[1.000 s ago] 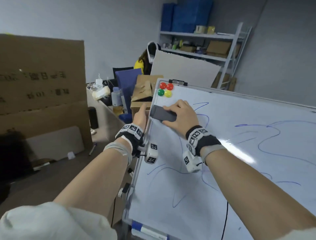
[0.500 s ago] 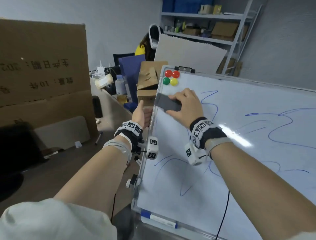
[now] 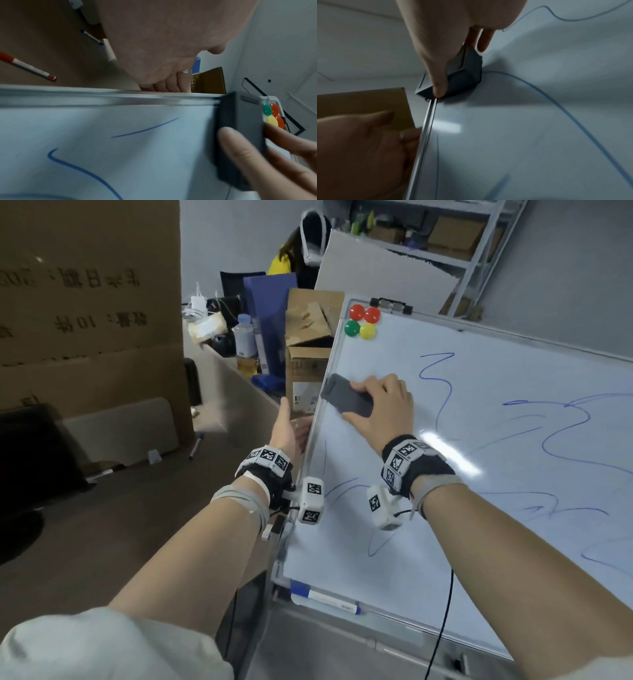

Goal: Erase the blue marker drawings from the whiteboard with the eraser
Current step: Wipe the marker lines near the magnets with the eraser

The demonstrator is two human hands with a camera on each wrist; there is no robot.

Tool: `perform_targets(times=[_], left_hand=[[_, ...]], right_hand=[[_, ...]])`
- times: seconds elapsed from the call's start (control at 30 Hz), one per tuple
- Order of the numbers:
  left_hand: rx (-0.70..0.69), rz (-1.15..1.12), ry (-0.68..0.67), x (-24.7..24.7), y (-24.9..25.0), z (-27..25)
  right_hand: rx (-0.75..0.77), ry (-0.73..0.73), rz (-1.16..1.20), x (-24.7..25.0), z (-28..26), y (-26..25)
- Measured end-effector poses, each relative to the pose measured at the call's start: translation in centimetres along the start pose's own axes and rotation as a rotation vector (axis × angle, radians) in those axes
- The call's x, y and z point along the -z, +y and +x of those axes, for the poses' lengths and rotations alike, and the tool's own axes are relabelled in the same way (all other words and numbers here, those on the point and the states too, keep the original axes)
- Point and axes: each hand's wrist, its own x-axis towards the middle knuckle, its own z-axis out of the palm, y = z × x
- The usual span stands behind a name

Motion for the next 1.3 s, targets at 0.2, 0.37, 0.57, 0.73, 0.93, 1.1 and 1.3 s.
perform_targets(times=[0.2,0.37,0.57,0.73,0.93,1.1,1.3], left_hand=[[0.050,-0.059,-0.178,-0.4,-0.4,-1.2],[0.002,0.002,-0.057,-1.6,-0.7,-2.2],[-0.025,-0.011,-0.030,-2.0,-1.2,-2.4],[-0.029,0.005,-0.043,-1.9,-1.6,-1.9],[-0.025,0.155,0.057,-1.4,-4.1,-1.5],[0.072,0.243,0.158,1.1,-5.4,-1.8],[0.078,0.209,0.200,3.1,-5.8,-2.6]], right_hand=[[0.122,-0.222,0.019,-2.9,-5.8,0.0],[-0.049,-0.069,-0.082,1.2,-2.9,2.6],[-0.207,0.073,0.040,1.9,-4.6,4.1],[-0.018,-0.141,0.004,-0.3,-8.2,3.1],[-0.238,0.128,-0.003,2.3,-6.5,5.2],[-0.076,-0.029,0.021,-2.3,-9.2,2.1],[0.074,-0.121,-0.069,-3.2,-8.1,1.2]])
